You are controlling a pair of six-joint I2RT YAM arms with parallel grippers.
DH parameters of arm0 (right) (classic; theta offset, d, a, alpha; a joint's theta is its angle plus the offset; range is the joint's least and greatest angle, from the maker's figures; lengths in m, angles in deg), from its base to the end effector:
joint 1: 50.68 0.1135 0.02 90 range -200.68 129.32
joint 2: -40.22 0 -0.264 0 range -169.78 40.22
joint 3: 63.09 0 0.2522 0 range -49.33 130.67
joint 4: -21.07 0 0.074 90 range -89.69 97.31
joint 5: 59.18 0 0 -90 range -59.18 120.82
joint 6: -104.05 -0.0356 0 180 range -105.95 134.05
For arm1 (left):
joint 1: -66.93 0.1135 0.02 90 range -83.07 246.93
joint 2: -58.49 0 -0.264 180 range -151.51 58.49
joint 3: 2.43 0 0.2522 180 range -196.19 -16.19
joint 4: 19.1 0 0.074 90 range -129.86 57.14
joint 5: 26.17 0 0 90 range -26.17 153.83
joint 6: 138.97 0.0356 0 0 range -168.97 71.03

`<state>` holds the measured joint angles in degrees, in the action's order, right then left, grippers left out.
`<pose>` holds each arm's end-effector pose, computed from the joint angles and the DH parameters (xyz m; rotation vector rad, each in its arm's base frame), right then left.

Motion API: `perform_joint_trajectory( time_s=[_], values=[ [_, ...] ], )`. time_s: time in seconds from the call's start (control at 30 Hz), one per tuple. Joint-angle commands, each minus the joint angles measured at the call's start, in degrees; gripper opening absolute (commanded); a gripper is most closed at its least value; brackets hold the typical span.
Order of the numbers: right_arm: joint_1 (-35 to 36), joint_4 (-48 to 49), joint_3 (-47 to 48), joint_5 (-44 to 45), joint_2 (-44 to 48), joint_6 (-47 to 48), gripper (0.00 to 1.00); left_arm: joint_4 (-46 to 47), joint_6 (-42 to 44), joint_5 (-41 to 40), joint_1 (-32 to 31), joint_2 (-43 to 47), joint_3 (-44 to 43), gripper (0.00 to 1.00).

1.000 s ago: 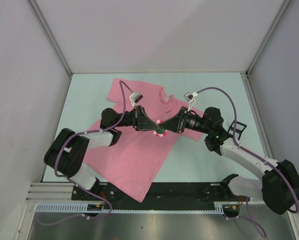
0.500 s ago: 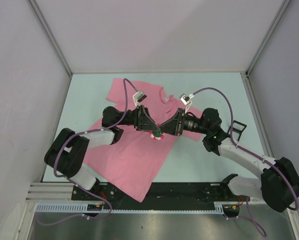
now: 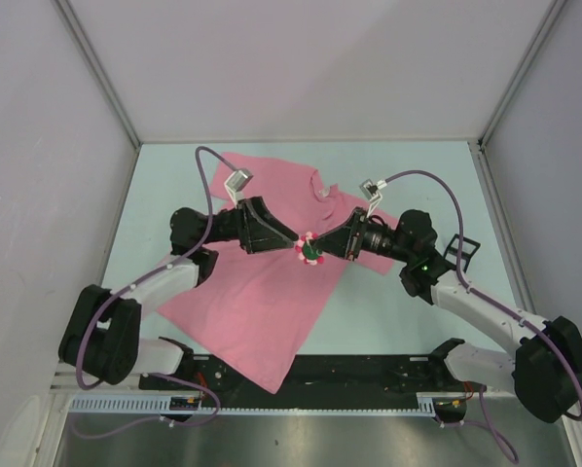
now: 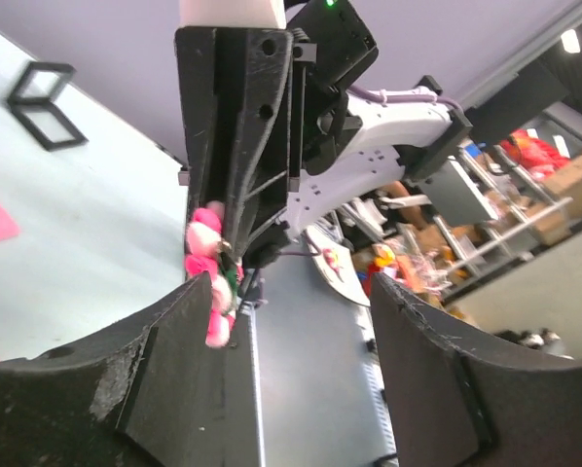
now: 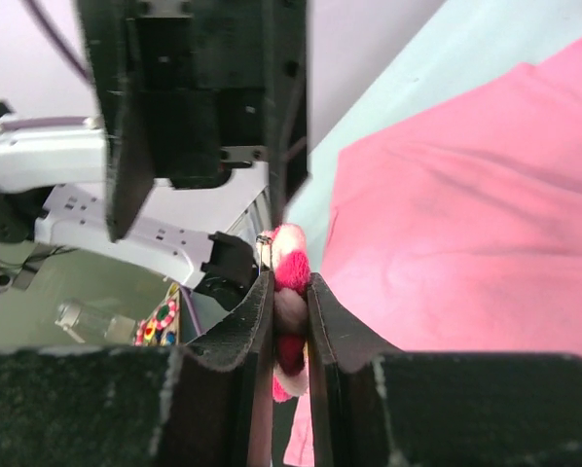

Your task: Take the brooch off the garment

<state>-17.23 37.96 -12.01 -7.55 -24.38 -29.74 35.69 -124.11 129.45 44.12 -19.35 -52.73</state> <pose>0.1995 0.1583 0.2990 -0.4555 1.6899 1.5333 0.2334 -0.1333 0.2956 0.6026 1.6179 -1.9698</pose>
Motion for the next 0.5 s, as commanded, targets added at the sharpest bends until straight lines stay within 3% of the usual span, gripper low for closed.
perform_joint_trajectory(
  time_s=[0.0, 0.13, 0.27, 0.47],
  values=[
    [-0.76, -1.65, 0.56, 2.16, 1.32, 0.55, 0.0, -11.66, 12.8, -0.94, 0.92, 5.24, -0.73, 0.68],
    [-0.84, -0.78, 0.47, 2.34, 1.76, -0.5, 0.0, -18.1, 17.21, -1.64, 0.75, 7.0, -1.61, 0.67],
    [-0.84, 1.42, 0.38, 1.72, 1.93, -2.26, 0.0, -33.61, 27.9, -5.14, -0.92, 7.71, -3.89, 0.67],
    [-0.58, 1.95, 0.39, 1.72, 2.37, -2.88, 0.0, -35.25, 28.82, -6.91, -2.59, 7.09, -4.6, 0.68]
  ],
)
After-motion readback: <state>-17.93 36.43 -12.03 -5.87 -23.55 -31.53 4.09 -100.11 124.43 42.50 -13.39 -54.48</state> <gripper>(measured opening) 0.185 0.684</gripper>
